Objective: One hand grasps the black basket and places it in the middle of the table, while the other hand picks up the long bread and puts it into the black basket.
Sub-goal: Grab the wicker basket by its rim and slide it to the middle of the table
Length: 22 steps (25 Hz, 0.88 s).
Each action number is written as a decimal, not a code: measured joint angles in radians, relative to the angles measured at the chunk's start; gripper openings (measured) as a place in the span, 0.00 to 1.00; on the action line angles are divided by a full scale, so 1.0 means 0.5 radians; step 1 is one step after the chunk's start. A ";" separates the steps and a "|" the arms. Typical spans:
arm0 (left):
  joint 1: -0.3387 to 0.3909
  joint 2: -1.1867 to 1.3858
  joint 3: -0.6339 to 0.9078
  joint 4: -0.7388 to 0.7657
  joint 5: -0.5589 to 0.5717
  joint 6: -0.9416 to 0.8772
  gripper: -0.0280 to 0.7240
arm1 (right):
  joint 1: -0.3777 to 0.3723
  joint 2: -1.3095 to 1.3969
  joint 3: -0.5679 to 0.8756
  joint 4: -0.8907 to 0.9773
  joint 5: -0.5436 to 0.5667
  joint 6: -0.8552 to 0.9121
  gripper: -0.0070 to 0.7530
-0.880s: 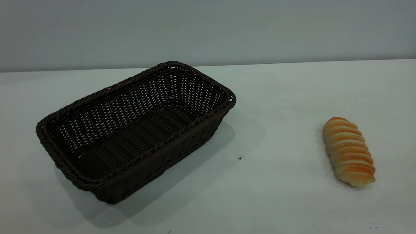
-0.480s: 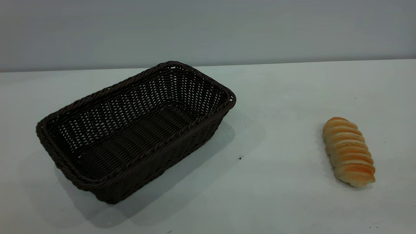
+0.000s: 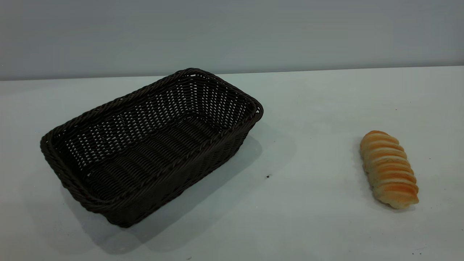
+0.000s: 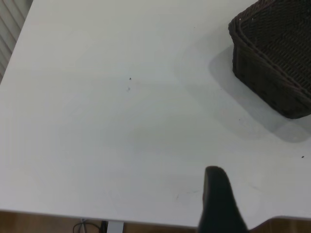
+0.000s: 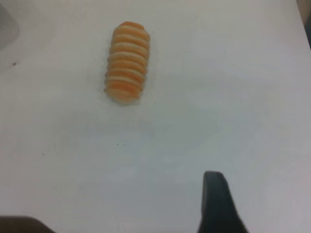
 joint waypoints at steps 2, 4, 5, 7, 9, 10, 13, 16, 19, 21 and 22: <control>0.000 0.000 0.000 0.000 0.000 0.000 0.73 | 0.000 0.000 0.000 0.000 0.000 0.000 0.58; 0.000 0.000 0.000 0.000 0.000 0.000 0.73 | 0.000 0.000 0.000 0.000 0.000 0.000 0.58; 0.000 0.000 0.000 0.000 0.000 0.000 0.73 | 0.000 0.000 0.000 0.000 0.000 0.000 0.58; 0.000 0.000 0.000 0.000 0.000 0.006 0.73 | 0.000 0.000 0.000 0.000 0.000 0.000 0.58; 0.000 0.000 0.000 0.000 0.000 0.011 0.73 | 0.000 0.000 0.000 0.000 0.000 0.000 0.58; 0.000 0.000 0.000 0.000 0.000 0.011 0.73 | 0.000 0.000 0.000 0.000 0.000 0.000 0.58; 0.000 0.000 0.000 -0.004 0.000 0.015 0.73 | 0.000 0.000 0.000 0.000 0.000 0.000 0.58; 0.000 0.000 0.000 -0.004 -0.002 0.015 0.73 | 0.000 0.000 0.000 -0.004 0.000 0.000 0.58; 0.000 0.000 -0.026 -0.004 -0.072 0.017 0.73 | 0.000 0.000 -0.011 -0.004 -0.017 -0.004 0.58; 0.000 0.000 -0.072 -0.037 -0.180 0.013 0.73 | 0.000 0.000 -0.040 -0.002 -0.084 -0.058 0.58; 0.000 0.000 -0.085 -0.072 -0.230 0.009 0.73 | 0.000 0.000 -0.049 -0.002 -0.145 -0.094 0.58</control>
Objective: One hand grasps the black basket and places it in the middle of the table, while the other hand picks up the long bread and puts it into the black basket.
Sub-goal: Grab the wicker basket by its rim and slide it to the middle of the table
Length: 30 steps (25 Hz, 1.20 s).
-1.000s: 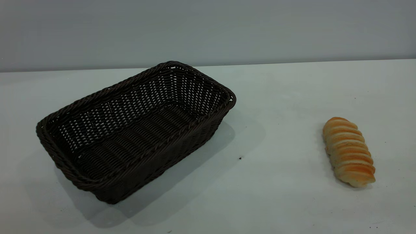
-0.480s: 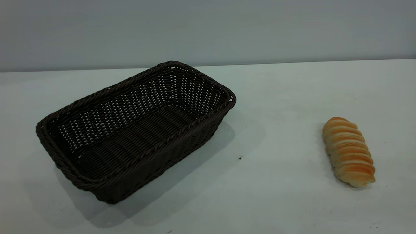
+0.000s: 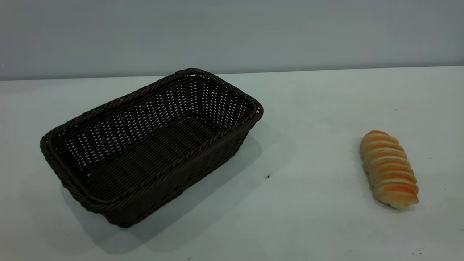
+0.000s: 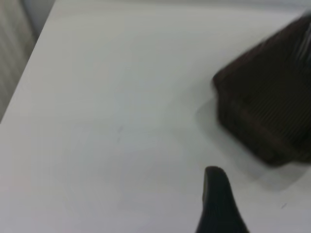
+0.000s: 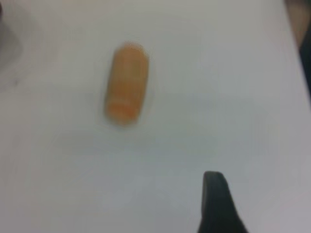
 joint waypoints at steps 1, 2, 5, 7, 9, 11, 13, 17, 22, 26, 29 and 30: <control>0.000 0.003 -0.003 -0.030 -0.024 0.000 0.73 | 0.000 0.010 -0.008 0.002 -0.051 -0.027 0.58; 0.000 0.022 -0.003 -0.067 -0.028 -0.002 0.73 | 0.000 0.034 -0.009 0.015 -0.111 -0.035 0.58; 0.000 0.194 -0.003 -0.082 -0.036 -0.002 0.73 | 0.000 0.205 -0.011 0.090 -0.244 -0.049 0.58; 0.000 0.402 -0.003 -0.085 -0.093 0.000 0.73 | 0.000 0.378 -0.027 0.166 -0.304 -0.086 0.58; 0.000 0.626 -0.003 -0.087 -0.184 0.002 0.73 | 0.000 0.580 -0.046 0.238 -0.362 -0.128 0.58; 0.000 0.884 -0.003 -0.097 -0.312 0.002 0.73 | 0.000 0.752 -0.065 0.316 -0.412 -0.180 0.58; 0.000 1.142 -0.003 -0.145 -0.449 0.002 0.73 | 0.000 0.901 -0.072 0.374 -0.459 -0.226 0.58; 0.000 1.609 -0.036 -0.343 -0.596 0.012 0.73 | 0.000 1.046 -0.072 0.424 -0.529 -0.243 0.58; 0.000 2.013 -0.176 -0.503 -0.627 0.049 0.73 | 0.000 1.058 -0.072 0.425 -0.587 -0.244 0.58; 0.000 2.336 -0.357 -0.562 -0.638 0.050 0.73 | 0.000 1.058 -0.072 0.425 -0.605 -0.244 0.58; 0.000 2.589 -0.477 -0.567 -0.733 0.014 0.73 | 0.000 1.058 -0.072 0.425 -0.629 -0.244 0.58; 0.000 2.670 -0.504 -0.567 -0.757 0.005 0.73 | 0.000 1.058 -0.072 0.425 -0.635 -0.244 0.58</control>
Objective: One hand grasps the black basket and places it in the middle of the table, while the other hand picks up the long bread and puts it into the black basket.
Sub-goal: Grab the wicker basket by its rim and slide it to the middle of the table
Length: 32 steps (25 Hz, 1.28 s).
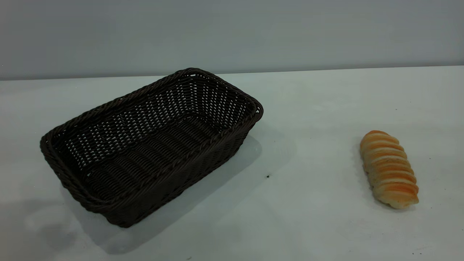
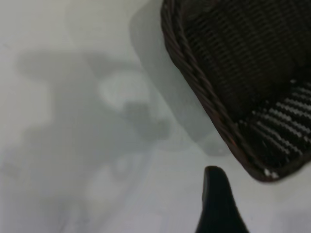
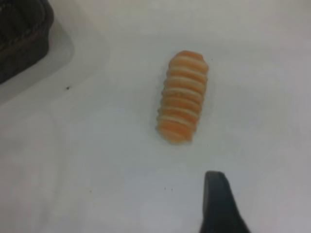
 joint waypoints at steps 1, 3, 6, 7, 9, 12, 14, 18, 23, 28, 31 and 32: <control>0.000 0.117 -0.031 0.000 -0.019 -0.020 0.73 | 0.000 0.000 0.000 0.000 -0.005 0.000 0.58; 0.000 0.285 -0.079 -0.002 -0.041 -0.064 0.73 | 0.000 0.000 0.000 0.000 -0.019 0.000 0.58; 0.000 0.525 -0.114 -0.021 -0.104 -0.171 0.73 | 0.000 0.000 0.000 0.001 -0.030 0.000 0.58; -0.002 0.587 -0.114 -0.041 -0.132 -0.195 0.73 | 0.000 0.000 0.000 0.001 -0.030 0.000 0.58; -0.025 0.669 -0.114 -0.081 -0.210 -0.234 0.73 | 0.000 0.000 0.000 0.001 -0.030 0.000 0.58; -0.078 0.727 -0.116 -0.153 -0.335 -0.285 0.73 | 0.000 0.000 0.000 0.001 -0.031 0.000 0.58; -0.117 0.746 -0.117 -0.190 -0.389 -0.331 0.73 | 0.000 0.000 0.000 0.001 -0.031 0.000 0.58; -0.226 0.779 -0.119 -0.220 -0.389 -0.404 0.73 | 0.000 0.000 0.000 0.001 -0.031 0.002 0.58; -0.267 0.808 -0.119 -0.167 -0.373 -0.557 0.71 | 0.000 0.000 0.000 0.001 -0.032 0.002 0.58; -0.267 0.824 -0.121 -0.036 -0.337 -0.710 0.68 | 0.000 0.000 0.000 0.001 -0.032 0.002 0.58; -0.267 0.846 -0.121 -0.024 -0.344 -0.728 0.68 | 0.000 0.000 0.000 0.001 -0.036 0.002 0.58; -0.269 0.866 -0.121 -0.024 -0.351 -0.730 0.68 | 0.000 0.000 0.000 0.001 -0.038 0.002 0.58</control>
